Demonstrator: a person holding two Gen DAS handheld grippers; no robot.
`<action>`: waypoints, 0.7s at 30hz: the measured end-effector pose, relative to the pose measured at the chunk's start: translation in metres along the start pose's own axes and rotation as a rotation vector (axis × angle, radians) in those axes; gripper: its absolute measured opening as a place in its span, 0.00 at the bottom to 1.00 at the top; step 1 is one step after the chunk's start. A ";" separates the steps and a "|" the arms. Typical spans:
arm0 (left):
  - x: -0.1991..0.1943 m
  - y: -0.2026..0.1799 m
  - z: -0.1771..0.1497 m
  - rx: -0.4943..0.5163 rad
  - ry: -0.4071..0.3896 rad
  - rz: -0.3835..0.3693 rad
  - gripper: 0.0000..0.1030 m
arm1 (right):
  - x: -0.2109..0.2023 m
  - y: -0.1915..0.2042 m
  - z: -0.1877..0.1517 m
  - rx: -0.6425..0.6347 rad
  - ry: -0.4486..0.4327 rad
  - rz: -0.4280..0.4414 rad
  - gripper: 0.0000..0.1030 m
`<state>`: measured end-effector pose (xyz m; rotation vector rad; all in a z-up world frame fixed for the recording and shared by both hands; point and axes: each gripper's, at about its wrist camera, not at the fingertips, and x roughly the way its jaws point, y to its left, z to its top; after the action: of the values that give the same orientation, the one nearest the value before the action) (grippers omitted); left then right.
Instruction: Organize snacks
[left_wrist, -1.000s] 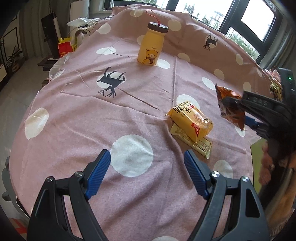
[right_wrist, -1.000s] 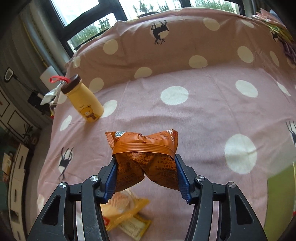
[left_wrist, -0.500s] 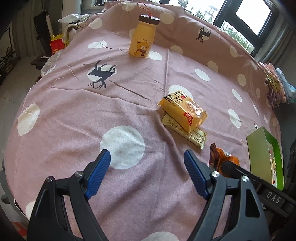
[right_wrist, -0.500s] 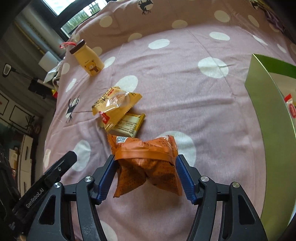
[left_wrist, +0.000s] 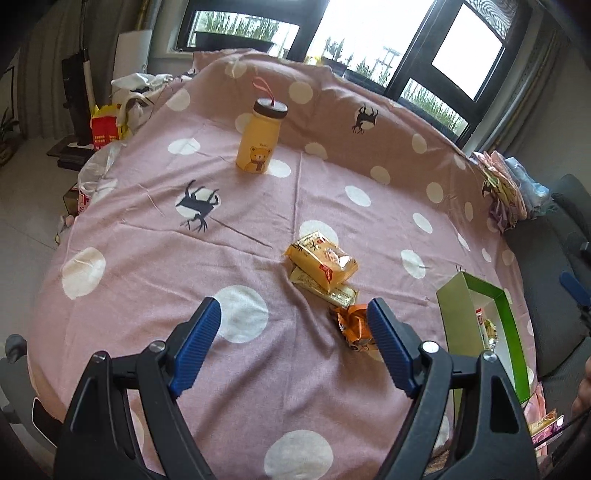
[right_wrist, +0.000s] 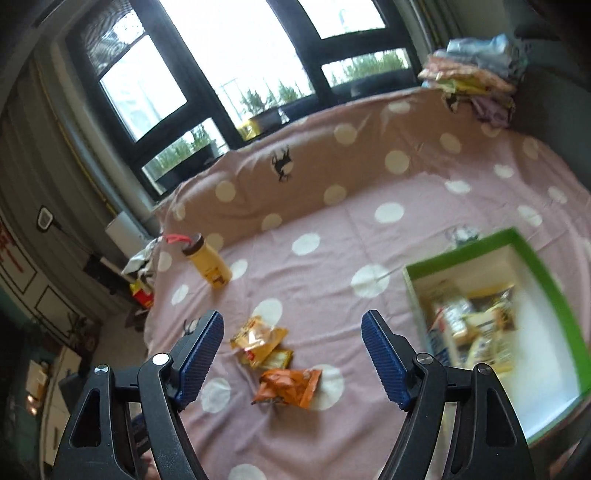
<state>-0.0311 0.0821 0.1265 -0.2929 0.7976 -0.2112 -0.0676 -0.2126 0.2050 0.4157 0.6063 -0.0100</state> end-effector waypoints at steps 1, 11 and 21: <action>-0.006 -0.001 0.003 0.000 -0.009 -0.008 0.80 | -0.011 0.007 0.007 -0.045 -0.039 -0.043 0.75; -0.046 -0.012 0.011 0.065 -0.067 -0.041 0.80 | -0.063 0.000 0.035 0.083 -0.080 0.092 0.75; -0.063 -0.031 0.030 0.103 -0.136 -0.088 0.85 | -0.131 0.044 0.064 0.024 -0.189 0.256 0.76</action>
<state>-0.0546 0.0768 0.1986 -0.2424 0.6379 -0.3113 -0.1348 -0.2110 0.3424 0.5074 0.3642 0.1866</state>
